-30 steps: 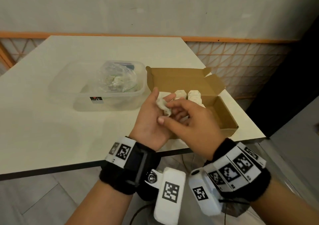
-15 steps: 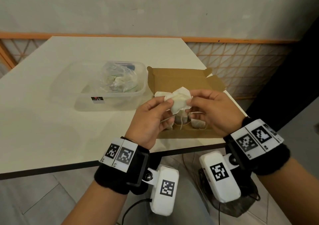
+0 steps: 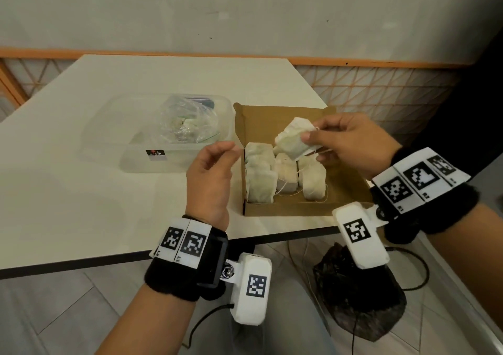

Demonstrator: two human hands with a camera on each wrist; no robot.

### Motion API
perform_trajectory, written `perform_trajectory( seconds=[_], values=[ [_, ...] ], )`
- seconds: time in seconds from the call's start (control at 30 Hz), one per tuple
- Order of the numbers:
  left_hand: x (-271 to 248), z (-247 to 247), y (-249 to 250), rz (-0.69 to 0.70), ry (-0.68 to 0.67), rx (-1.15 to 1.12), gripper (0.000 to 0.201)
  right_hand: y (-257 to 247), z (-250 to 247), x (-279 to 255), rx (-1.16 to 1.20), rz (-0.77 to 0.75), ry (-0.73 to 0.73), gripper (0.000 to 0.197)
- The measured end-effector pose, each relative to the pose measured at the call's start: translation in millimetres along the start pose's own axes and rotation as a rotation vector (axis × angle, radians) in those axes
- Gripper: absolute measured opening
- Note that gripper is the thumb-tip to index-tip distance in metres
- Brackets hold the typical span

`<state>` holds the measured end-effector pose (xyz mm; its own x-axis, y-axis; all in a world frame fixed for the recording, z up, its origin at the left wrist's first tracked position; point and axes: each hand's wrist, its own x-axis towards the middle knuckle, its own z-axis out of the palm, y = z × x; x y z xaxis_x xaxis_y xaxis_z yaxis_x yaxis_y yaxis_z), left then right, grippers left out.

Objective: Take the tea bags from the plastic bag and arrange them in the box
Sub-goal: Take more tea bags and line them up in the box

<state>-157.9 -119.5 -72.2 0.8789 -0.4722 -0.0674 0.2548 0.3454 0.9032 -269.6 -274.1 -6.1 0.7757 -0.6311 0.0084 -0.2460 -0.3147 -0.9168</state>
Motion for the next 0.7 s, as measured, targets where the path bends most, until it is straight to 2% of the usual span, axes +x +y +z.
perform_trajectory(
  seconds=[0.13,0.3,0.4,0.57,0.7],
  values=[
    [4,-3,-19,-0.17,-0.046,-0.027,0.032,1,2,4,-0.12,0.082,-0.194,0.005],
    [5,-4,-32,-0.213,-0.039,-0.093,0.038,15,28,6,-0.342,0.144,-0.36,0.005],
    [6,-7,-33,-0.227,-0.035,-0.133,0.035,13,22,10,-0.443,0.114,-0.338,0.003],
    [7,-8,-35,-0.229,-0.044,-0.15,0.037,2,-32,23,-0.659,0.114,-0.186,0.008],
    [7,-8,-37,-0.224,-0.044,-0.178,0.035,10,-58,30,-0.832,0.152,-0.15,0.016]
  ],
)
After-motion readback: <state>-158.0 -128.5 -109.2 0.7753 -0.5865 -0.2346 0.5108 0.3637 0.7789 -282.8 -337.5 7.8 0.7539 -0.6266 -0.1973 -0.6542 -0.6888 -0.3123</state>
